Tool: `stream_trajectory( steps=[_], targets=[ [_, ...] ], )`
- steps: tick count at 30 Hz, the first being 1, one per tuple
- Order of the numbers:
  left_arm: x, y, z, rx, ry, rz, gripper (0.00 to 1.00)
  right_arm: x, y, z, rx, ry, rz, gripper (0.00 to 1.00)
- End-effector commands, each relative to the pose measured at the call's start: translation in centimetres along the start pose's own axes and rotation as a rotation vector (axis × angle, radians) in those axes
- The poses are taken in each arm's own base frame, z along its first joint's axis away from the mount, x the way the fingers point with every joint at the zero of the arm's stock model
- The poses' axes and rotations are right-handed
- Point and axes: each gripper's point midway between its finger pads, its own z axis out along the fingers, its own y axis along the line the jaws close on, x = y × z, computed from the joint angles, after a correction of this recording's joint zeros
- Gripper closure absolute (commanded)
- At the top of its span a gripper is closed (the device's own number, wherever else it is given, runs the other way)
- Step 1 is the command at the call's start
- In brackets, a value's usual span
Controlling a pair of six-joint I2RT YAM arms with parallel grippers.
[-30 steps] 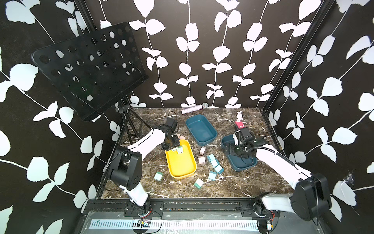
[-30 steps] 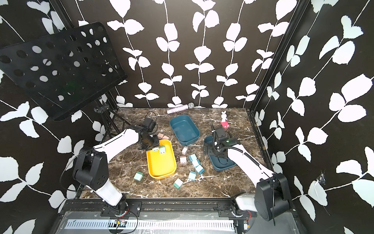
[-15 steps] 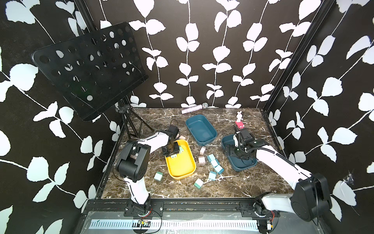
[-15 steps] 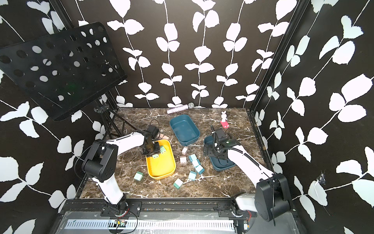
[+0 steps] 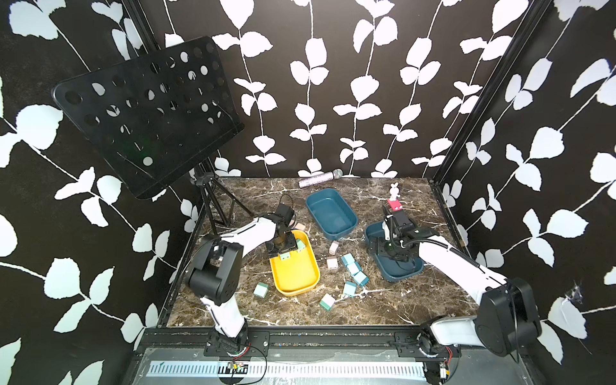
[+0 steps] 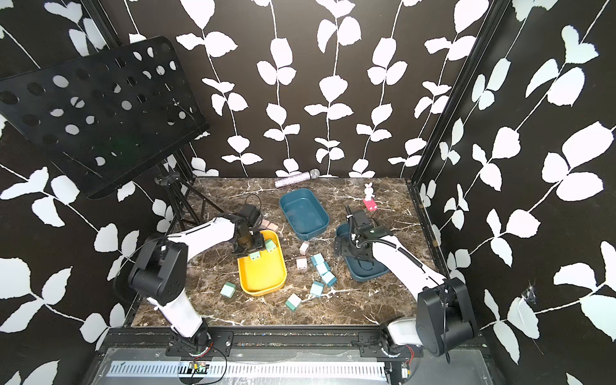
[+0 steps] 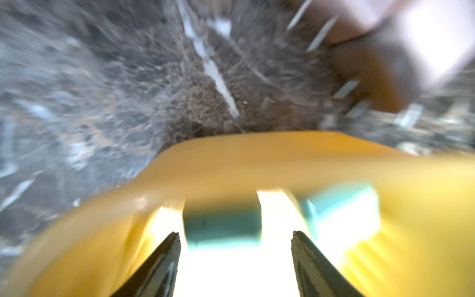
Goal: Place the plugs by color into the storage box
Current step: Place the plug in the storage box, then pick up the plug from the center of the board.
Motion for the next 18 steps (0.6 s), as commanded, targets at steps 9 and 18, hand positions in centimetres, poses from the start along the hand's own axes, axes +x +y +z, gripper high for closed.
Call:
stream_trajectory(
  steps=[9, 18],
  targets=[
    [2.7, 3.5, -11.3, 0.010, -0.132, 0.009, 0.26, -0.7, 1.1, 0.0, -0.039, 0.004, -0.031, 0.01],
    [11.3, 11.2, -10.0, -0.102, -0.050, -0.075, 0.26, 0.1, 1.2, 0.5, -0.061, 0.024, -0.006, 0.02]
  ],
)
